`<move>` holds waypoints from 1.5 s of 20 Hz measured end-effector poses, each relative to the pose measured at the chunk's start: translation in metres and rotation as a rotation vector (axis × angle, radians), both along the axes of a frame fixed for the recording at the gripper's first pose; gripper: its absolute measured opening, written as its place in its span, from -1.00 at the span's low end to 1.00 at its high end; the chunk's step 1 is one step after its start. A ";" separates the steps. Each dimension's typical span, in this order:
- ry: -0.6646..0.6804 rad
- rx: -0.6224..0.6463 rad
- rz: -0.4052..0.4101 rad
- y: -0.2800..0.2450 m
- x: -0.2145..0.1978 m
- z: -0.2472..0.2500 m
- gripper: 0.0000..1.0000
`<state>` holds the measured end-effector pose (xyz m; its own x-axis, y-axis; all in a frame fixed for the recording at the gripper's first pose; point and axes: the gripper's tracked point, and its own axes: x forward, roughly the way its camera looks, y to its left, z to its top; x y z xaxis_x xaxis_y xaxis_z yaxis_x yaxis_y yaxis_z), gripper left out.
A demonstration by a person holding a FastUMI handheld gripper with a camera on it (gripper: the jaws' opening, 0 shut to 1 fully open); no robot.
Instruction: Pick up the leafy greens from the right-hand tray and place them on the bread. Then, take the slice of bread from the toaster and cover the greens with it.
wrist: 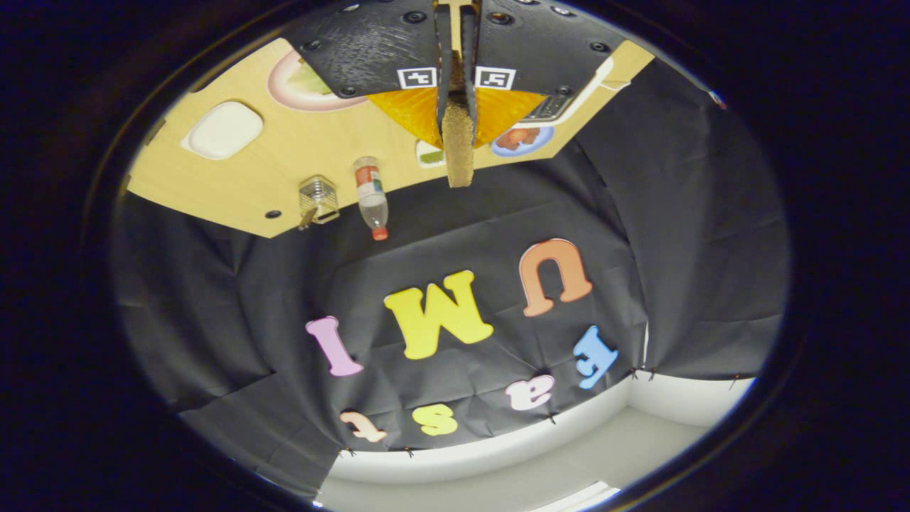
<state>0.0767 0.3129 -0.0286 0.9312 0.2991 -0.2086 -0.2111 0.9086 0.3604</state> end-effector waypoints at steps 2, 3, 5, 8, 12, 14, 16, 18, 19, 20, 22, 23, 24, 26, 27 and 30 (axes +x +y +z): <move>0.038 -0.008 -0.009 -0.015 0.003 -0.027 -0.90; 0.057 0.001 -0.010 -0.021 0.005 -0.039 -0.90; 0.089 0.031 -0.005 -0.025 0.006 -0.059 -0.90; 0.141 0.087 -0.001 -0.030 0.009 -0.088 -0.90; 0.223 0.173 -0.012 -0.042 0.015 -0.118 -0.90; 0.250 0.195 -0.033 -0.054 0.020 -0.128 -0.90; 0.277 0.204 -0.050 -0.065 0.020 -0.140 -0.86; 0.291 0.202 -0.053 -0.072 0.016 -0.148 -0.76; 0.295 0.197 -0.049 -0.074 0.016 -0.151 -0.76; 0.301 0.184 -0.051 -0.077 0.016 -0.155 -0.63; 0.319 0.176 -0.045 -0.078 0.014 -0.161 -0.57; 0.331 0.172 -0.044 -0.079 0.014 -0.164 -0.43; 0.340 0.164 -0.045 -0.081 0.014 -0.167 -0.36; 0.348 0.143 -0.056 -0.089 0.012 -0.170 -0.17; 0.350 0.125 -0.064 -0.093 0.011 -0.172 -0.13; 0.343 0.095 -0.080 -0.104 0.008 -0.171 0.29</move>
<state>0.0848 0.2085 -0.1992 0.8331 0.2610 -0.4877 0.0073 0.8764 0.4816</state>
